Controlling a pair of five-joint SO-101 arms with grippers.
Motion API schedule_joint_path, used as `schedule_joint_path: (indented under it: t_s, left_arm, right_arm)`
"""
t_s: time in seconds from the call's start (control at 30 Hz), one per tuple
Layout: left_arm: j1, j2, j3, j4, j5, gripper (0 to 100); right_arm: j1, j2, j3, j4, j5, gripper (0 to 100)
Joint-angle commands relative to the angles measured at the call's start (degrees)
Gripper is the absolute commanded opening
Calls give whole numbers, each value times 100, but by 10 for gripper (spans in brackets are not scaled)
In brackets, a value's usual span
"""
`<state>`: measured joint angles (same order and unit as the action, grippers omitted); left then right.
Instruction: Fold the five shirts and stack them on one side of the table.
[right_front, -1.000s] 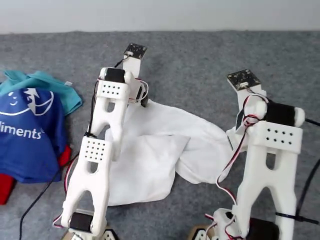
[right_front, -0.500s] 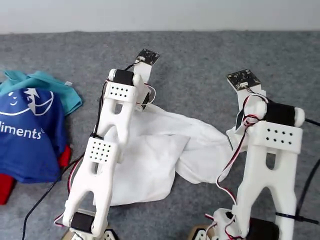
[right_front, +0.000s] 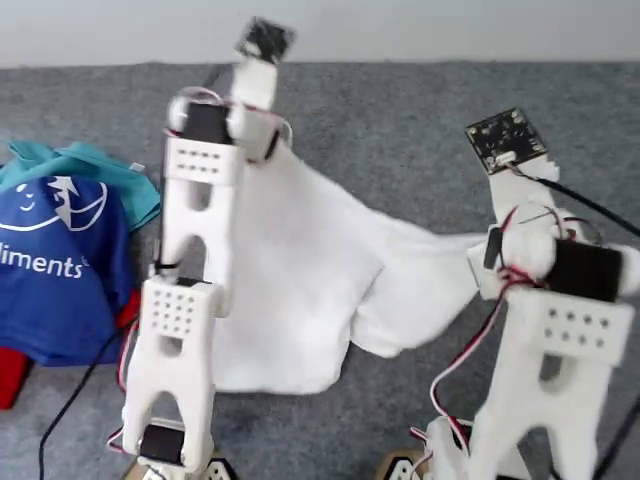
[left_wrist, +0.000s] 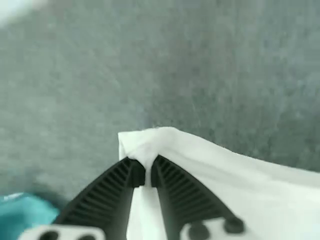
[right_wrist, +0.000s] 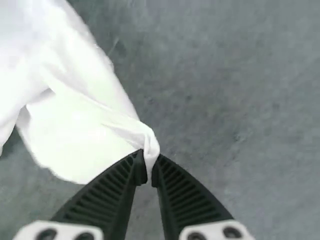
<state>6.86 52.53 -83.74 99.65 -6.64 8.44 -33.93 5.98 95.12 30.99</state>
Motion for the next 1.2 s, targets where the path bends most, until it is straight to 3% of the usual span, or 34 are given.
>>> schedule_joint_path:
  t_s: [0.0,0.47,0.8,0.97,1.17]
  left_arm:
    - [-211,-1433,-48,97,-26,13]
    - [-308,-4290,-48,97,-1635,13]
    - [-316,-5275,-48,88,-2136,13]
    - [-316,-5679,-48,88,-2215,13]
    - [-325,-6295,-48,88,-2576,13]
  right_arm:
    - [4,-426,-589,-444,431,10]
    - [13,-646,-2400,-2440,2312,10]
    - [22,-699,-2796,-4382,3982,10]
    - [22,-734,-2822,-5051,4281,10]
    - [22,-1068,-2927,-5112,4281,10]
